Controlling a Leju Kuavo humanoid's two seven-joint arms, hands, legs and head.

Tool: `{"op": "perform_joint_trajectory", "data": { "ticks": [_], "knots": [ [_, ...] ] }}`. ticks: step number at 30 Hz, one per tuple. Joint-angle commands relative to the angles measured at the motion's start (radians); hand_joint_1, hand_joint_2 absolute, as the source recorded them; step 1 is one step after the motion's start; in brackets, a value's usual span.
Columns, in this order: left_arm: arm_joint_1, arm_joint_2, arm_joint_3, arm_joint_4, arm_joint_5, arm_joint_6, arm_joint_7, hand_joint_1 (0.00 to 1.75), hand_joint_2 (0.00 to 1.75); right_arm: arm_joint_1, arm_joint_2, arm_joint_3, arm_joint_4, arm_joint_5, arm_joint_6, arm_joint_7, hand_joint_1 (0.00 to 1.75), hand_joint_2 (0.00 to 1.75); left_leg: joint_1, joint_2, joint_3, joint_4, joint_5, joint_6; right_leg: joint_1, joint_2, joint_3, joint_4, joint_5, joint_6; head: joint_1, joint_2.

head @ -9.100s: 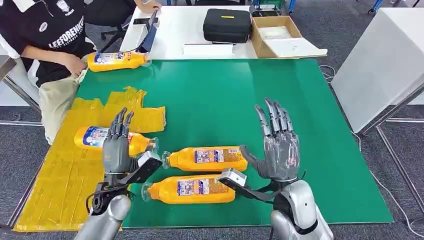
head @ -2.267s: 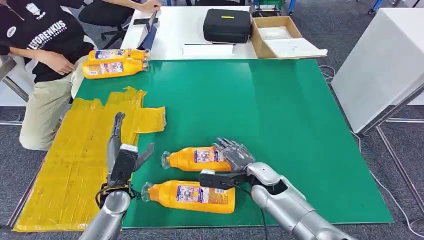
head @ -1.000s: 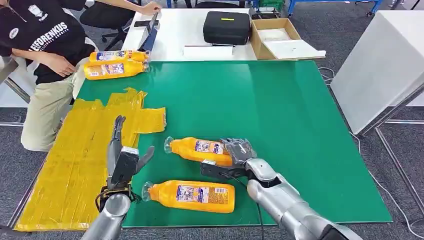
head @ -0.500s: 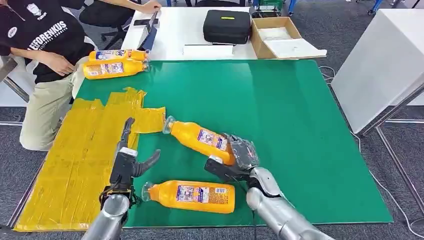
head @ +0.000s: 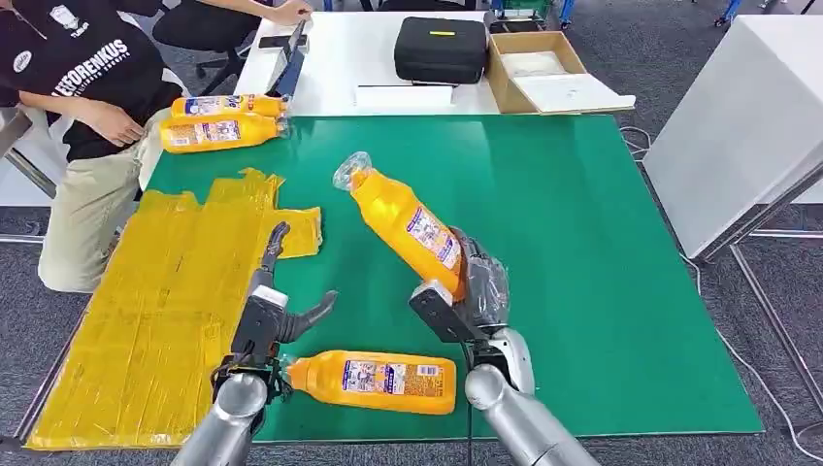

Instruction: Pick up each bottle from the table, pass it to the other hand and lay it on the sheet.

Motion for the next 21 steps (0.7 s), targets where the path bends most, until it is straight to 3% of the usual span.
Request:
{"op": "perform_joint_trajectory", "data": {
  "ticks": [1,5,10,21],
  "knots": [
    [-0.052,-0.022,-0.070,0.033,0.076,-0.143,0.037,0.00,1.75,0.019,0.029,-0.007,-0.067,0.016,-0.006,-0.009,1.75,1.75,0.001,-0.001,0.001,0.000,-0.001,-0.003,0.001,-0.002,0.002,0.000,-0.001,-0.002,0.000,0.000],
    [-0.082,-0.027,-0.102,0.078,0.277,-0.380,0.044,0.00,1.75,0.021,0.048,0.020,-0.061,0.001,0.017,-0.064,1.75,1.75,0.002,-0.001,0.003,0.001,-0.002,-0.005,0.002,-0.002,0.004,0.000,-0.001,-0.003,0.000,0.000],
    [-0.095,-0.022,-0.128,0.041,0.395,-0.471,0.093,0.00,1.75,0.033,0.062,0.041,-0.072,0.011,0.020,-0.083,1.75,1.75,0.001,-0.001,0.002,0.000,-0.001,-0.004,0.001,-0.002,0.002,0.000,-0.001,-0.002,0.000,0.000],
    [-0.162,0.001,-0.147,-0.034,0.474,-0.481,0.129,0.00,1.75,0.082,0.062,0.040,-0.117,0.077,-0.026,-0.098,1.75,1.75,0.001,-0.002,0.001,0.001,-0.001,-0.003,0.001,-0.003,0.002,0.000,-0.001,-0.002,0.000,0.000]
  ]
}}
